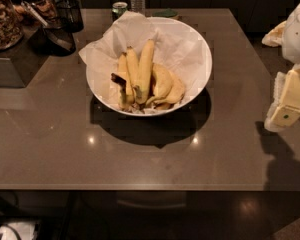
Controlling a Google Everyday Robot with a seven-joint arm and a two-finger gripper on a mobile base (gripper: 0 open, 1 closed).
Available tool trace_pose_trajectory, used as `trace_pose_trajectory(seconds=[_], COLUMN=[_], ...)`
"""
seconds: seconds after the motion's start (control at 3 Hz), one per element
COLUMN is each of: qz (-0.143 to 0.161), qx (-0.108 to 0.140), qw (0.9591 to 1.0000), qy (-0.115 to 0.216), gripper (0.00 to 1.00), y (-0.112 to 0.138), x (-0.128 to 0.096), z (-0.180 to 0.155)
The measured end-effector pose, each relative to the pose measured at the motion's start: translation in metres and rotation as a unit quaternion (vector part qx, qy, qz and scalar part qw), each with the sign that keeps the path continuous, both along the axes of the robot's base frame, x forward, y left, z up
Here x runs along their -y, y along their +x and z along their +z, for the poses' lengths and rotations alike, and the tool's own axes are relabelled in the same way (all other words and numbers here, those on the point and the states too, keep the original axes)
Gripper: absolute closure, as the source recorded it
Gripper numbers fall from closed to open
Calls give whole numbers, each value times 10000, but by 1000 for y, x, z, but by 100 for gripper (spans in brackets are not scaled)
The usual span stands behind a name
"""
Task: Pick banana from white bowl
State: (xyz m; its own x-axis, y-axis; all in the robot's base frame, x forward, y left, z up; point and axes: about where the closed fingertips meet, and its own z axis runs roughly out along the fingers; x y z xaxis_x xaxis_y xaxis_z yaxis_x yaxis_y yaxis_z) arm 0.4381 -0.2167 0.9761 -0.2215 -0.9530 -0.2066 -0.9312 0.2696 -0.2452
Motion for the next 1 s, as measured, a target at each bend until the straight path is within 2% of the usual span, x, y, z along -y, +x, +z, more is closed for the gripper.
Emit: trace_pose_trajectory(seconds=[0.67, 1.0], qz=[61, 570], qx=[29, -5], qw=[10000, 9984], qy=[10, 60], gripper=[0, 0], y=[1, 12], x=[-4, -36], z=[1, 1])
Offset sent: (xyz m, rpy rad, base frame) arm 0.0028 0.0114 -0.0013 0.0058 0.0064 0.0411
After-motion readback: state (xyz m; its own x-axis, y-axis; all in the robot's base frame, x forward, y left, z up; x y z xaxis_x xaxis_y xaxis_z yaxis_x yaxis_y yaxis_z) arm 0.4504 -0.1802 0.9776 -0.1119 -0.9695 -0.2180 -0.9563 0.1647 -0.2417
